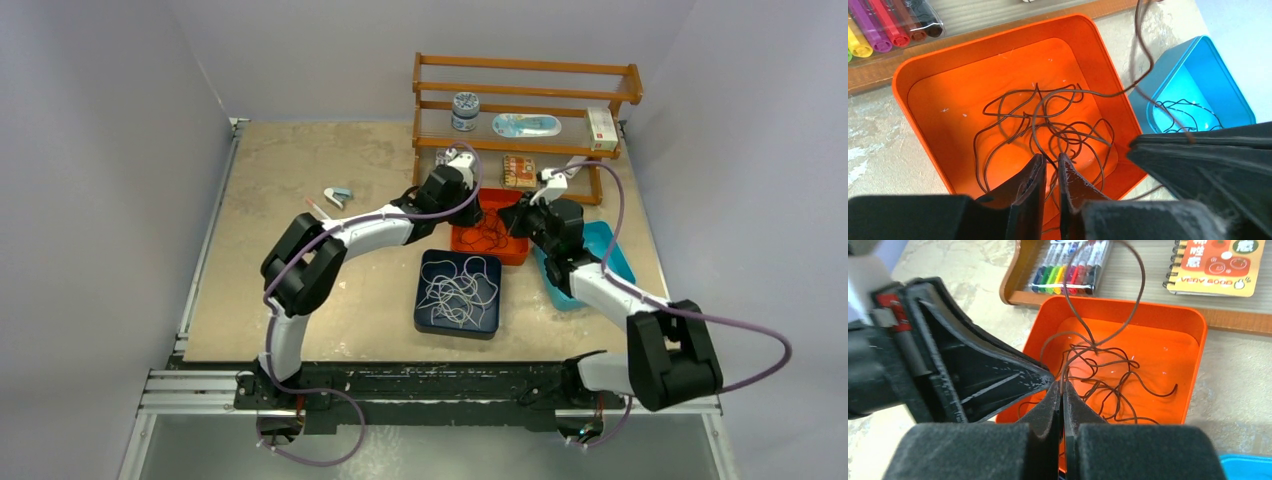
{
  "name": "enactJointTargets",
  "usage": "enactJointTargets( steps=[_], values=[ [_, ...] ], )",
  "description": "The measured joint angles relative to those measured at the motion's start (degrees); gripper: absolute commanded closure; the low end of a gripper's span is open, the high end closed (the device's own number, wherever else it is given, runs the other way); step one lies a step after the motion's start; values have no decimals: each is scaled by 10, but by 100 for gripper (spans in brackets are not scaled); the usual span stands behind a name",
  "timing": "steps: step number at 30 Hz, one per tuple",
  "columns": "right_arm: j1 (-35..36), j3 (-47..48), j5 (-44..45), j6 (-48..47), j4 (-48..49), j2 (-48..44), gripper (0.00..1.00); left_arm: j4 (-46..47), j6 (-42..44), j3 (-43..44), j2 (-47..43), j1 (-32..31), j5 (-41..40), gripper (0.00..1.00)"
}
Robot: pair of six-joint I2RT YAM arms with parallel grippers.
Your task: Untangle the cables
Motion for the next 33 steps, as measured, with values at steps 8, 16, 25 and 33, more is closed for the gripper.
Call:
enactJointTargets(
  steps=[8,16,25,33],
  values=[
    [0,0,-13,0,33,82,100,9,0,-7,-7,0,-44,66],
    [0,22,-14,-2,33,130,100,2,-1,-67,-105,7,-120,51],
    [5,75,-15,-8,5,190,88,2,0,-104,-199,19,-169,47],
    [20,78,8,-22,-56,160,54,-7,0,-127,-207,30,-181,46]
  ],
)
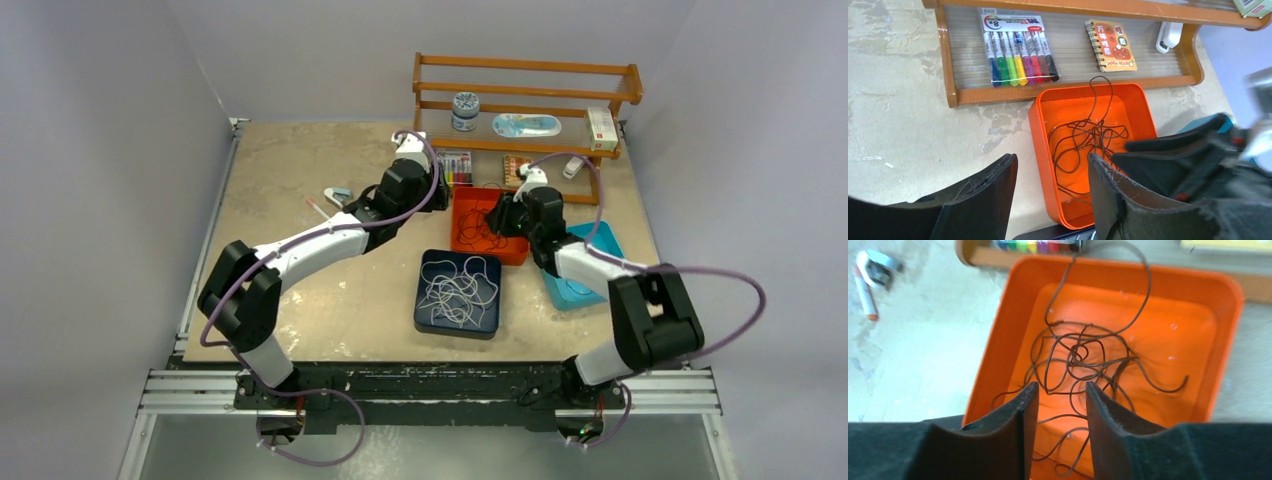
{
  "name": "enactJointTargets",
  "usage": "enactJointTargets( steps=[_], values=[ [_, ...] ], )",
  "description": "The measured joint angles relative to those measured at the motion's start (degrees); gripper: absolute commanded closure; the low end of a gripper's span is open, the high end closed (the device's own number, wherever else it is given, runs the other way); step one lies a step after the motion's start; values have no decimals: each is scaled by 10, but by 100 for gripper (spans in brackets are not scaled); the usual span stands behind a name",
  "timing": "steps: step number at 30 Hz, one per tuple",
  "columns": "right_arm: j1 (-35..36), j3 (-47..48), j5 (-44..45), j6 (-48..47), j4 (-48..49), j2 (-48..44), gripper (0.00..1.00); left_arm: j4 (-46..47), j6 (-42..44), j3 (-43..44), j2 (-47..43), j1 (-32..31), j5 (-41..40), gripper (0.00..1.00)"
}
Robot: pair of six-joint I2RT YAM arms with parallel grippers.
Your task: Untangle the cables
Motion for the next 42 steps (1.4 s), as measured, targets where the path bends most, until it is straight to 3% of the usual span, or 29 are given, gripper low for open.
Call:
enactJointTargets(
  steps=[5,11,23,27,38,42],
  values=[
    [0,2,54,-14,-35,-117,40,-10,0,-10,-5,4,-2,46],
    [0,39,101,-49,-65,-155,53,-13,0,-10,-14,8,-2,46],
    [0,134,70,-68,-69,21,39,-18,1,-15,-24,9,-1,46],
    [0,170,64,-51,-63,71,39,-20,1,-22,-32,9,-2,46],
    [2,203,37,-2,-47,143,65,-27,2,-29,-49,12,-9,46],
    [5,203,35,1,-46,144,84,-27,2,-39,-59,12,-13,46]
  ],
)
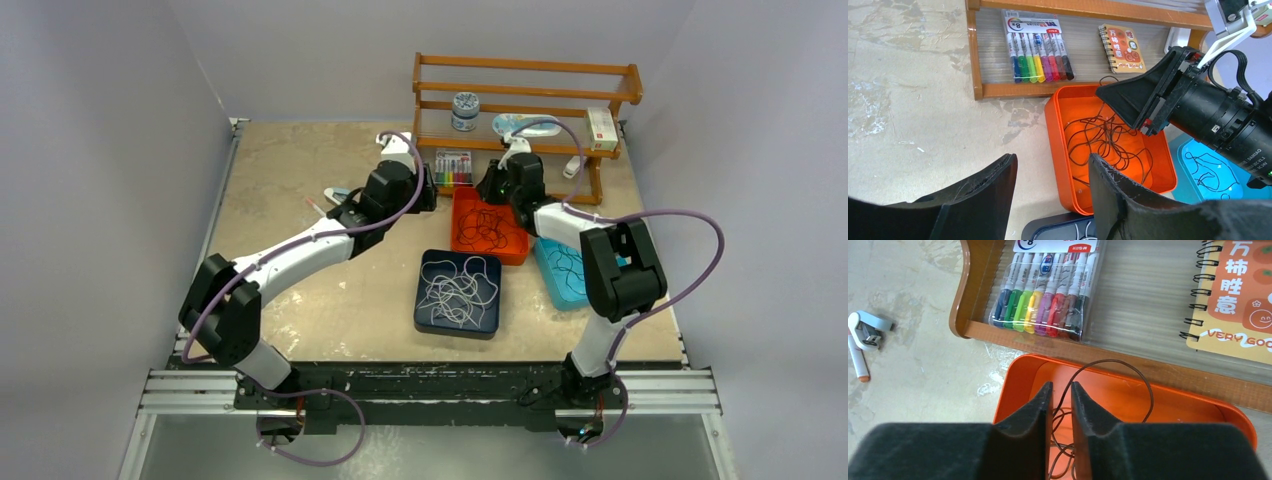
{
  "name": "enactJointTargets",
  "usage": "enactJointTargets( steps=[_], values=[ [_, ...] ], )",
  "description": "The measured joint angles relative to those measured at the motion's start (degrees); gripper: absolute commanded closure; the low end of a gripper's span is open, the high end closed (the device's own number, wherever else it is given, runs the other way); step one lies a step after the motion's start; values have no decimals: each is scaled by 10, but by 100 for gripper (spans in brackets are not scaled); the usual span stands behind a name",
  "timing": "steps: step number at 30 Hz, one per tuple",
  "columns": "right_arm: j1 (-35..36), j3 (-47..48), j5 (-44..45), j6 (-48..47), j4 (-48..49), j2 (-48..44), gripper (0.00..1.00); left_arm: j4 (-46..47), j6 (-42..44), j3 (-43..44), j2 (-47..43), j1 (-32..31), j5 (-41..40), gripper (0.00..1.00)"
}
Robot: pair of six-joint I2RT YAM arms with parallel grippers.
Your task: Untangle the cables
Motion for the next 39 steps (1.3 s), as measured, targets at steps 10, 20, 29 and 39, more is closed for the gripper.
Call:
enactJointTargets(
  steps=[10,20,29,39],
  values=[
    [15,-45,7,-8,-5,-35,100,0,-2,-17,-16,1,-2,47],
    [44,-131,22,-12,-28,-97,100,1,-2,-18,-16,2,-3,47],
    [50,-133,12,-12,-32,-31,100,5,-10,-18,-2,2,-1,47],
    [50,-127,12,-20,-49,-68,63,4,-11,-18,11,2,2,46]
  ],
)
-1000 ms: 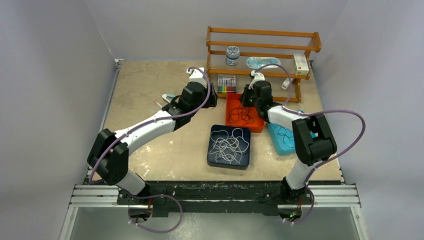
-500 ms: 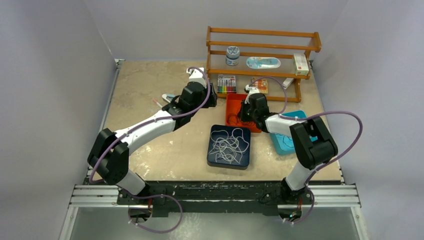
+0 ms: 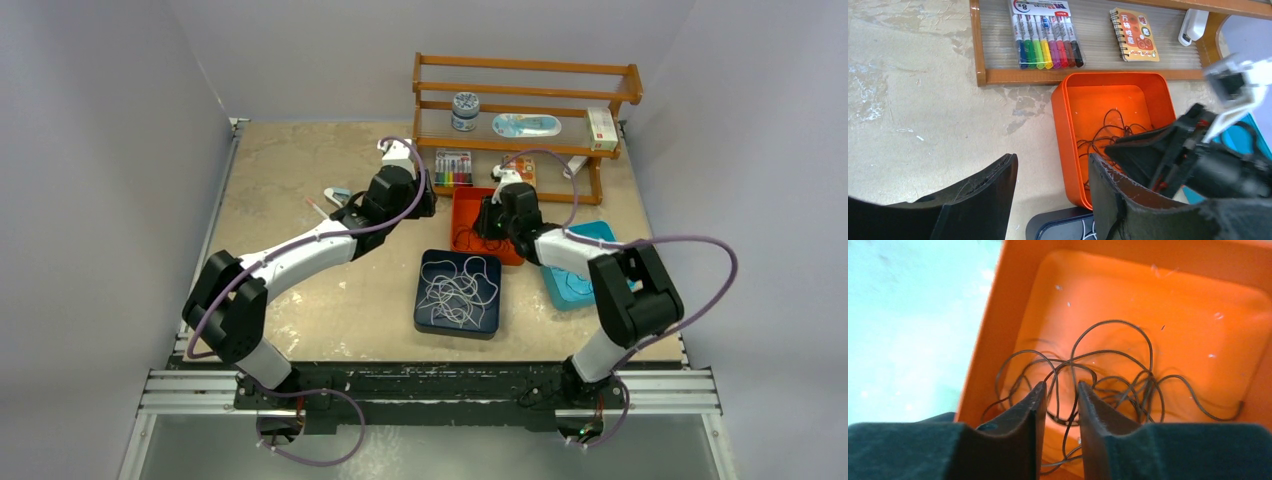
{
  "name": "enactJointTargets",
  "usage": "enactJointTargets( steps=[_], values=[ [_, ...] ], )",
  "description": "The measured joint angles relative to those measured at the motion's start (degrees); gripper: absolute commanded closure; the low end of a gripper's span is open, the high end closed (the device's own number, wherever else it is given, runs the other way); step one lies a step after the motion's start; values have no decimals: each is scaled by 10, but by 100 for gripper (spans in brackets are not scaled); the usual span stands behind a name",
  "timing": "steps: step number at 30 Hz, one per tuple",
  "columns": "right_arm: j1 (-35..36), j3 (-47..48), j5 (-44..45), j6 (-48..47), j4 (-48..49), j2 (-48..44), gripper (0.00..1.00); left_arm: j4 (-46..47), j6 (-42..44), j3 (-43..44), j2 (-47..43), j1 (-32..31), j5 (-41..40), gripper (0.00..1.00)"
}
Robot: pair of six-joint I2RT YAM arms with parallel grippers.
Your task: Untangle the cables
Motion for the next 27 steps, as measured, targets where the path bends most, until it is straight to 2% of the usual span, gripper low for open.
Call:
enactJointTargets(
  steps=[10,18,22,27],
  values=[
    [0,-6,37,-1,6,-155,49,-2,0,0,-7,1,-8,42],
    [0,-21,80,-14,10,-224,48,-4,1,0,-40,3,-32,41],
    [0,-26,61,-44,21,-226,46,-10,2,0,-51,5,-48,40],
    [0,-41,-11,-98,56,-254,43,-33,3,-27,-107,5,-108,38]
  ],
)
